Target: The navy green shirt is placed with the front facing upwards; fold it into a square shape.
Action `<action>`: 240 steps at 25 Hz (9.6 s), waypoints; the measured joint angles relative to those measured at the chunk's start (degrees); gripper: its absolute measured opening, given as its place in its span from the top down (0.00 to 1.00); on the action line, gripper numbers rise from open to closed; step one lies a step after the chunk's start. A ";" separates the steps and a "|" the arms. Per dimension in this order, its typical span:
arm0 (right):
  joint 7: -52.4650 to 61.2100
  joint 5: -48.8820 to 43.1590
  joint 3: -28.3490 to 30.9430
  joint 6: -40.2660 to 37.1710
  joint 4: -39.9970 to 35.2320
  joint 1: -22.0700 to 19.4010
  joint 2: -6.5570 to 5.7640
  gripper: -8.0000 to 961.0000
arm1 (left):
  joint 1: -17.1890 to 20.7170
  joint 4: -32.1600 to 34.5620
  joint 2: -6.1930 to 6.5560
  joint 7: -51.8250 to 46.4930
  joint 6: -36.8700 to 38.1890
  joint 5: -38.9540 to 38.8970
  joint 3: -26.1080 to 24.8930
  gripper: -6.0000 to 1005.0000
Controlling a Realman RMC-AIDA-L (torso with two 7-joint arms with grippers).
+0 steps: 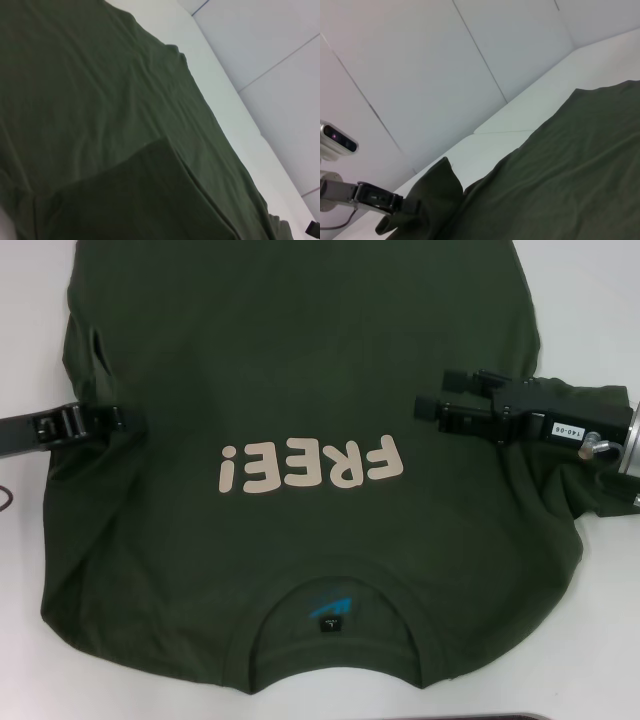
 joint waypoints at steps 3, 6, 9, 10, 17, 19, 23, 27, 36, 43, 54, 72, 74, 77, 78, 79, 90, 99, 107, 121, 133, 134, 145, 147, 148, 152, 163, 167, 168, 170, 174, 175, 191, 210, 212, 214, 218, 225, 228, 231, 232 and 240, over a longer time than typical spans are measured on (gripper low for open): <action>-0.05 0.00 0.00 0.00 0.02 -0.04 0.00 0.06 | -0.31 0.98 -0.13 -0.09 -0.82 0.02 0.75 0.98; -0.07 0.00 0.00 0.00 0.01 -0.04 0.00 0.06 | -0.61 1.72 -0.12 -0.03 -1.35 0.03 0.83 0.97; -0.08 0.00 0.00 0.00 -0.01 -0.04 0.00 0.06 | -0.83 2.03 -0.11 0.00 -1.79 0.04 0.82 0.75; -0.08 0.00 0.00 0.00 -0.01 -0.04 0.00 0.06 | -0.88 2.09 -0.11 0.00 -1.88 0.03 0.83 0.71; -0.09 0.00 0.00 0.00 0.03 0.03 0.00 0.06 | -0.91 1.79 -0.10 1.01 -2.31 -0.09 0.42 0.43; -0.09 0.00 0.00 0.00 0.03 0.02 0.00 0.06 | -0.55 1.75 -0.03 2.43 -3.23 -0.14 0.25 0.35; -0.08 0.00 0.05 0.00 -0.01 -0.05 0.00 0.06 | 0.31 1.71 0.26 6.06 -5.63 -0.02 0.26 0.25; -0.08 0.02 0.09 0.00 -0.05 0.00 0.00 0.06 | 1.25 1.27 0.34 10.16 -5.99 -0.30 0.20 0.18; -0.07 0.53 0.09 0.00 0.16 0.05 -0.01 0.07 | 1.56 0.97 0.53 11.32 -7.14 3.12 0.66 0.11; -0.08 0.53 0.09 -0.19 0.27 0.05 0.00 0.07 | 1.87 1.09 0.55 11.42 -9.24 4.07 0.65 0.11; -0.08 0.53 0.09 -0.46 0.38 -0.12 -0.01 0.07 | 2.08 1.01 0.48 11.46 -7.48 4.57 1.33 0.11; -0.08 0.53 0.09 -0.54 0.46 -0.18 0.00 0.07 | 1.48 0.80 0.33 11.49 -5.62 5.23 2.34 0.11; -0.08 0.53 0.09 -0.54 0.47 -0.21 -0.01 0.07 | 1.34 0.29 0.14 11.58 -4.96 5.23 2.44 0.11; -0.09 0.53 0.09 -0.54 0.47 -0.22 0.00 0.07 | 1.14 -0.50 -0.19 11.81 -4.59 5.22 3.21 0.11; -0.08 0.53 0.09 -0.54 0.47 -0.22 -0.01 0.07 | 0.98 -0.54 -0.24 11.82 -4.50 5.22 3.66 0.11; -0.09 0.53 0.09 -0.56 0.47 -0.22 0.00 0.07 | 0.85 -0.54 -0.26 11.78 -4.45 5.22 4.01 0.11; -0.09 0.53 0.09 -1.21 0.47 -0.29 -0.01 0.07 | -0.14 -0.50 -0.74 11.46 -0.58 5.22 5.22 0.11; -0.08 0.53 0.09 -1.67 0.47 -0.30 0.00 0.07 | -1.10 -0.11 -2.09 11.29 2.76 5.21 5.22 0.11; -0.08 0.53 0.09 -2.03 0.47 -0.30 0.07 0.07 | -1.89 -0.39 -3.69 11.18 6.01 4.43 4.95 0.11; -0.09 0.53 0.26 -2.12 0.47 -0.48 0.18 0.07 | -1.00 -1.40 -2.50 12.50 6.97 4.23 4.68 0.11; -0.08 0.53 0.62 -2.12 0.07 -0.48 0.17 0.07 | -0.18 -1.43 -1.44 14.97 6.32 5.15 4.99 0.11; -0.08 0.53 0.64 -2.12 0.05 -0.48 0.18 0.07 | -0.15 -1.40 -1.33 14.98 6.32 5.18 5.01 0.11; -0.09 0.53 0.71 -2.11 0.02 -0.48 0.17 0.07 | -0.49 -0.75 -2.39 14.99 4.88 7.97 6.53 0.11; -0.08 0.53 0.71 -2.11 0.06 -0.48 0.17 0.07 | -0.59 -0.75 -2.74 14.99 4.83 8.16 7.20 0.11; -0.08 0.52 0.71 -2.11 0.08 -0.48 0.17 0.07 | -0.64 -0.75 -2.94 15.00 4.80 8.17 7.50 0.11; -0.08 0.52 0.71 -2.11 0.24 -0.48 0.17 0.07 | -0.75 -0.75 -3.25 15.01 4.58 8.19 8.40 0.11; -0.08 0.53 0.70 -2.11 0.47 -0.71 0.17 0.07 | -0.77 -1.10 -3.38 15.27 5.72 7.67 8.80 0.11; -0.08 0.52 0.70 -2.11 0.47 -0.82 0.18 0.07 | -1.21 -0.89 -3.73 15.27 5.40 7.85 8.85 0.11; -0.08 0.53 0.70 -2.11 0.47 -0.84 0.17 0.07 | -1.32 -0.88 -3.81 15.27 5.30 7.88 8.88 0.11; -0.08 0.53 0.70 -2.11 0.47 -0.84 0.18 0.07 | -1.45 -0.87 -3.95 15.27 5.15 7.89 8.91 0.11; -0.08 0.52 0.70 -2.11 0.47 -0.85 0.17 0.07 | -1.66 -0.82 -4.30 15.27 4.94 8.02 8.92 0.11; -0.08 0.53 0.70 -2.12 0.47 -0.87 0.17 0.07 | -1.69 -0.79 -4.35 15.27 4.89 8.05 8.91 0.11; -0.09 0.53 0.81 -2.21 0.03 -0.96 0.12 0.07 | -2.09 -1.34 -4.13 15.82 5.47 2.98 8.29 0.11; 0.51 0.56 3.88 -5.54 -0.13 -3.50 -1.61 0.07 | -2.03 -1.93 -4.26 15.79 0.42 -0.44 5.09 0.12; 0.71 0.57 5.04 -7.25 -0.14 -4.56 -2.40 0.07 | -1.87 -1.90 -4.30 16.12 0.11 -1.65 3.93 0.12; 1.30 0.59 6.22 -8.57 -0.24 -5.69 -3.42 0.07 | -1.81 -1.76 -4.19 16.39 0.02 -2.76 3.21 0.12; 3.83 0.58 7.90 -8.58 -0.92 -8.28 -5.52 0.07 | -1.76 -1.70 -4.05 16.46 -0.07 -3.56 2.89 0.12; 11.61 0.28 10.63 -7.69 -5.68 -11.64 -7.97 0.07 | -2.00 -1.48 -4.42 16.67 -1.68 -3.62 2.97 0.12; 16.04 -0.14 11.15 -5.91 -8.82 -12.31 -8.45 0.07 | -2.13 -1.46 -4.54 16.68 -2.00 -3.64 3.06 0.12; 20.72 -1.48 11.17 -3.58 -10.19 -12.23 -9.16 0.07 | -2.16 -1.47 -4.56 16.68 -2.39 -3.66 3.20 0.12; 21.96 -1.81 11.21 -3.01 -10.36 -12.12 -9.39 0.07 | -2.16 -1.46 -4.58 16.68 -2.50 -3.66 3.24 0.12; 31.63 -4.84 10.62 1.43 -10.62 -9.96 -10.62 0.07 | -1.98 -1.45 -4.88 17.38 -2.86 -3.66 3.37 0.12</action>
